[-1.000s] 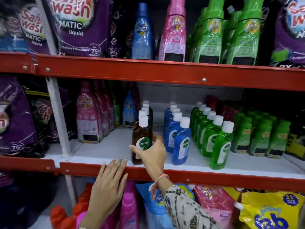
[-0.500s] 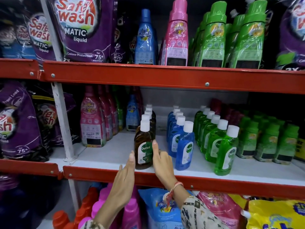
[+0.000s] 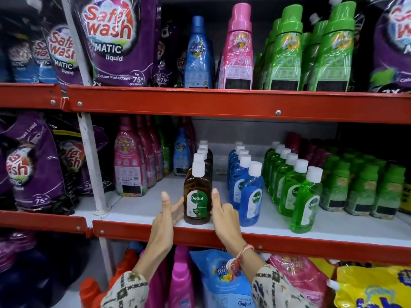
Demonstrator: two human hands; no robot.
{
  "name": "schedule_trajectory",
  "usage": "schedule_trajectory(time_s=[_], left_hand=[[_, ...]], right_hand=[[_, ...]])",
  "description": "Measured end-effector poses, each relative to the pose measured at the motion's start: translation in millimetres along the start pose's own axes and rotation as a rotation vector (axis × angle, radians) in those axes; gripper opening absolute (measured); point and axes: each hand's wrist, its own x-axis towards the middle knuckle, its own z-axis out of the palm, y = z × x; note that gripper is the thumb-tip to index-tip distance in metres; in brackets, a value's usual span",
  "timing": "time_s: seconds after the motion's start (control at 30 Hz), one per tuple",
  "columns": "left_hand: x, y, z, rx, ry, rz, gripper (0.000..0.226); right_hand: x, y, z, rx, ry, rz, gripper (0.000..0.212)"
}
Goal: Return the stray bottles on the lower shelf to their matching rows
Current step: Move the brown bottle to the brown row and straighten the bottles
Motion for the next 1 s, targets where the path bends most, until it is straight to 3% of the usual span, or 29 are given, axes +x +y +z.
schedule_trajectory(time_s=[0.47, 0.7, 0.77, 0.87, 0.93, 1.0], left_hand=[[2.5, 0.9, 3.2, 0.13, 0.029, 0.004, 0.094], [-2.5, 3.4, 11.3, 0.189, 0.115, 0.017, 0.093], [-8.6, 5.2, 19.0, 0.221, 0.214, 0.084, 0.084], [-22.9, 10.5, 38.2, 0.193, 0.349, 0.245, 0.067], [-27.9, 10.2, 53.0, 0.117, 0.304, 0.281, 0.07], [-27.4, 7.2, 69.8, 0.03, 0.181, 0.228, 0.071]], right_hand=[[-5.1, 4.7, -8.1, 0.056, -0.045, 0.04, 0.071], [-3.4, 18.7, -32.4, 0.171, 0.042, -0.017, 0.079], [-3.7, 25.4, -45.8, 0.204, 0.113, -0.03, 0.071], [-6.1, 32.6, -70.2, 0.244, 0.263, -0.051, 0.038], [-3.6, 39.4, -84.9, 0.185, 0.358, -0.083, 0.036], [2.1, 47.1, -94.9, 0.14, 0.35, -0.064, 0.032]])
